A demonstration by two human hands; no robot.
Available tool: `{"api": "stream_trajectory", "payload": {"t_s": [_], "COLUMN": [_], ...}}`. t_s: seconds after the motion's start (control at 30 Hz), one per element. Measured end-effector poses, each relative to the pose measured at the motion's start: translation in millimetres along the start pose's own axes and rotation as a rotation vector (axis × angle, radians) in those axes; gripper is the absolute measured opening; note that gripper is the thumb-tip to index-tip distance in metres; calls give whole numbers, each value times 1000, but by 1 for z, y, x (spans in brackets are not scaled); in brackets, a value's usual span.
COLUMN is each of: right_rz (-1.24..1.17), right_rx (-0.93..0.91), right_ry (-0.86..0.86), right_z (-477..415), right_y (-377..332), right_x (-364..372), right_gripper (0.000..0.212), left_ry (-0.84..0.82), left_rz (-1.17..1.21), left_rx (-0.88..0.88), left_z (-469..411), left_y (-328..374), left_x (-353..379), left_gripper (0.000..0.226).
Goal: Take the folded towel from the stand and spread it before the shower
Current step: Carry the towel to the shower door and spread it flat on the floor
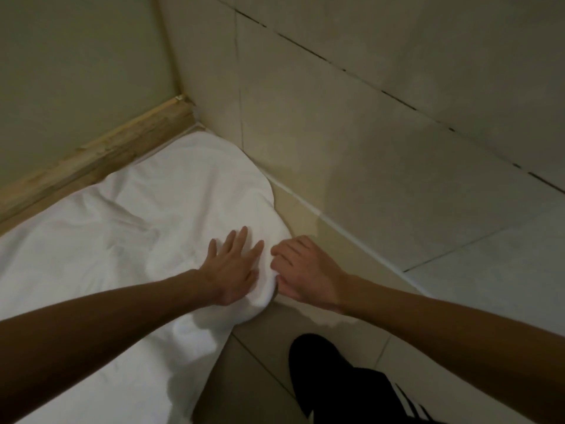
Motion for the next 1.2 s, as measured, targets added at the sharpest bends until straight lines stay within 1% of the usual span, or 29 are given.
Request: {"api": "stream_trajectory", "payload": {"t_s": [0.07,0.1,0.17,0.23,0.3,0.33,0.4,0.47,0.5,0.57,0.63,0.7,0.73,0.83,0.9,0.93,1.0,1.07,1.1,1.13,1.2], "right_rz": [-68,-133,-255,-302,-297,-277,-238,-210,-199,-195,-184,-145,-126,-85,-131,-180,-302,-402,-460,-526,-629], "right_rx": [23,41,80,155,310,401,525,543,526,489,450,397,370,299,287,310,429,602,686,761,893], "right_ry": [-117,-146,-141,-87,-59,-82,-193,-323,-369,-393,-362,-333,-322,-290,-280,-257,-155,-29,1,6,-31], "right_z": [6,7,7,6,4,4,5,6,6,7,7,5,4,0,-2,-3,-6,-10,-13,-16,-20], "right_y": [4,6,12,19,28,32,37,36,35,30,24,15,10,3,5,6,9,15,18,23,32], "right_x": [7,9,9,9,13,17,27,37,40,43,45,46,48,50,49,48,45,41,41,42,44], "right_gripper": [20,19,15,15,23,31,49,61,64,64,62,61,61,61,60,59,50,32,23,19,21], "left_ry": [-45,-62,-67,-41,1,26,79,125,140,173,218,260,267,238,235,244,258,266,270,275,292], "left_rz": [-35,-49,-72,-86,-73,-61,-57,-67,-65,-55,-85,-180,-227,-303,-323,-325,-318,-305,-299,-291,-273], "left_rx": [-10,-12,-11,-5,7,19,55,81,88,99,102,125,145,178,182,179,165,150,147,149,163], "left_z": [1,1,1,0,-3,-5,-10,-16,-20,-26,-32,-38,-40,-42,-39,-38,-32,-27,-25,-23,-22], "left_y": [-1,-2,-4,-8,-10,-9,-7,-3,-2,1,1,-1,-2,-10,-16,-18,-24,-30,-33,-35,-36], "left_x": [5,8,12,13,11,9,5,2,0,-6,-14,-20,-22,-19,-14,-10,-3,4,6,8,8], "left_gripper": [62,62,63,65,69,70,72,71,71,71,78,86,87,81,75,72,67,66,66,67,68]}}
Point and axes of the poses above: each hand's wrist, its own z-axis away from the middle knuckle, its own x-axis out of the palm, y = z × x, the point moved 3 cm from there along -z, towards the middle knuckle, and after that the axes turned 1 degree about -z, right-handed, at the moved point
